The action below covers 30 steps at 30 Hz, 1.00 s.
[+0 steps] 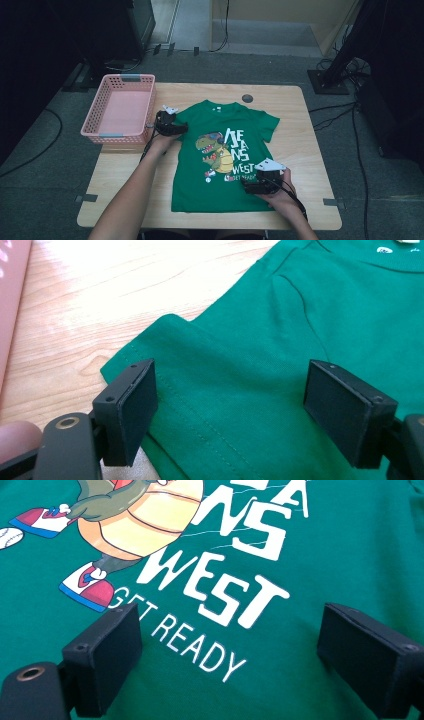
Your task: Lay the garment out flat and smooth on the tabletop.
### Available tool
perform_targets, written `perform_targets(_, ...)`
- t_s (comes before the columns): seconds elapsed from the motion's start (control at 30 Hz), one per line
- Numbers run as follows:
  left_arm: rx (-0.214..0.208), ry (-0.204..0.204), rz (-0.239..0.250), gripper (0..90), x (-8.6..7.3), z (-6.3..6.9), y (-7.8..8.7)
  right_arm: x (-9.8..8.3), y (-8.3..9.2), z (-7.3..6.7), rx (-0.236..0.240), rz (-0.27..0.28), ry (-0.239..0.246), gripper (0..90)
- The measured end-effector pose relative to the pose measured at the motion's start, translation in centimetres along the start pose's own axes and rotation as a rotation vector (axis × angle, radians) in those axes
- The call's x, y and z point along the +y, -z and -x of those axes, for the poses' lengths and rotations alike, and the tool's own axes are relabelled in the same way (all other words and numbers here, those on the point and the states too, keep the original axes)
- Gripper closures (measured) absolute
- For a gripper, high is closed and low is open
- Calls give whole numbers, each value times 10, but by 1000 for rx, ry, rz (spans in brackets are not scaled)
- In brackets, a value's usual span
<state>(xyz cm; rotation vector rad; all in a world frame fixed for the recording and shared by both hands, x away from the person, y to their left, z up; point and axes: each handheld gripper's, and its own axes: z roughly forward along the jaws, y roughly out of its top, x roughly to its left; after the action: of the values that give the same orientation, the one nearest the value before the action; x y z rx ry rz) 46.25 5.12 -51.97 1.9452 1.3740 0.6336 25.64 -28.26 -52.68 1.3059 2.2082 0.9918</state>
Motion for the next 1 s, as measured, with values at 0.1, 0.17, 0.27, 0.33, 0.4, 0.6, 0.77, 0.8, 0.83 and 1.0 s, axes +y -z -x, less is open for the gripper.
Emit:
perform_targets(0.1,2,-6,-4,224,0,2,1,0,0,0,0,0,0,107)
perform_targets(0.17,-10,-17,-3,223,1,6,3,0,0,0,0,0,0,108)
perform_targets(0.27,-23,-28,-4,202,3,10,9,0,0,0,0,0,-1,107)
perform_targets(0.33,-45,-26,-12,88,5,12,13,0,0,0,0,0,0,107)
perform_targets(0.4,-55,-28,-18,87,6,14,19,0,0,0,0,0,0,106)
perform_targets(0.6,-86,2,19,42,5,15,37,1,-1,-1,18,-17,14,28)
perform_targets(0.77,-86,-17,22,1,-2,14,52,1,-2,-1,20,-25,18,13)
perform_targets(0.8,-85,-17,29,1,-3,14,55,1,-2,-1,20,-26,18,9)
perform_targets(0.83,-81,-25,39,1,-5,15,59,1,-2,-1,20,-27,17,5)
perform_targets(1.0,-50,-132,60,1,-17,25,73,1,-3,-2,19,-30,20,0)
